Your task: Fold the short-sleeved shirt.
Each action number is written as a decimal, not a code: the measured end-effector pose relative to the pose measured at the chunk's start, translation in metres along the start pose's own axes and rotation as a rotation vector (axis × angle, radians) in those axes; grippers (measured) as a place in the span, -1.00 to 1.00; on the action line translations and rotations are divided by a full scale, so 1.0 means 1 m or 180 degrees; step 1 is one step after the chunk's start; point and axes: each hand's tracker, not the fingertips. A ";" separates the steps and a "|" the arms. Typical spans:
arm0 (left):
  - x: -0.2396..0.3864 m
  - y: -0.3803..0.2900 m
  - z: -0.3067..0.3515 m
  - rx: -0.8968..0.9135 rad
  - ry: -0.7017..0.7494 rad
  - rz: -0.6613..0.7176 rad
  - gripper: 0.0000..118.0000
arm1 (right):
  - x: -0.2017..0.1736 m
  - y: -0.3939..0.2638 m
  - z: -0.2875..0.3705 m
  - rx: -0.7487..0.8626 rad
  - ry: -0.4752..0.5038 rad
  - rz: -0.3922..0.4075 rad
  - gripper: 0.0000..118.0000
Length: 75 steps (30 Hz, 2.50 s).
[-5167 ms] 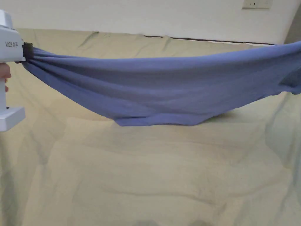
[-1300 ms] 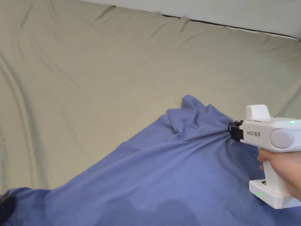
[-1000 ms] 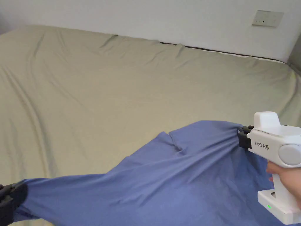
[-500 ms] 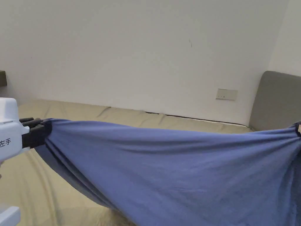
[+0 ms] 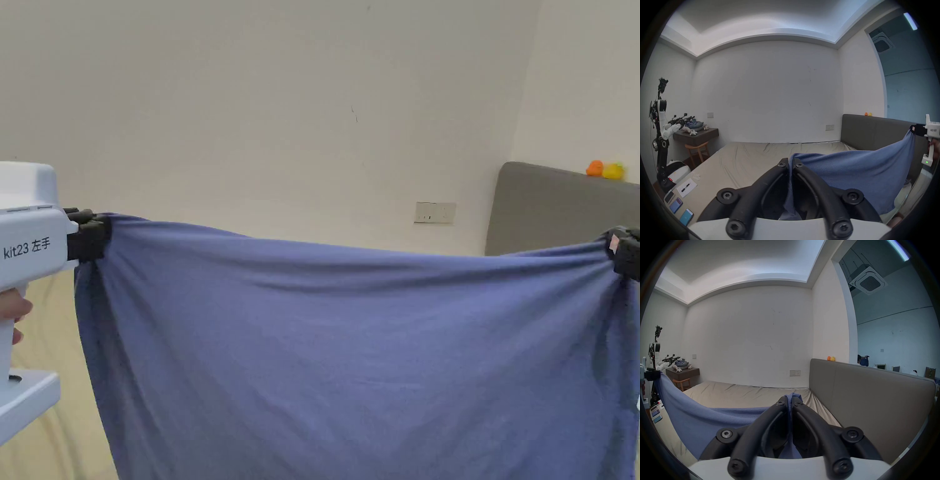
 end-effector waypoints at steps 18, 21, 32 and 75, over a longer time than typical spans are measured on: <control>0.026 0.158 -0.190 0.0343 0.0722 -0.0369 -1.00 | -0.011 0.137 -0.225 0.0429 -0.0422 -0.0007 -0.94; 0.020 0.181 -0.215 0.0422 0.0764 -0.0290 -1.00 | -0.008 0.153 -0.259 0.0503 -0.0471 -0.0033 -0.94; -0.003 0.151 -0.273 0.0302 0.1034 -0.0416 -1.00 | -0.064 0.143 -0.343 0.0509 -0.0010 0.0164 -0.94; -0.007 -0.248 0.025 -0.1507 -0.0080 0.0184 -1.00 | -0.028 -0.249 0.041 -0.1302 0.0608 0.0422 -0.94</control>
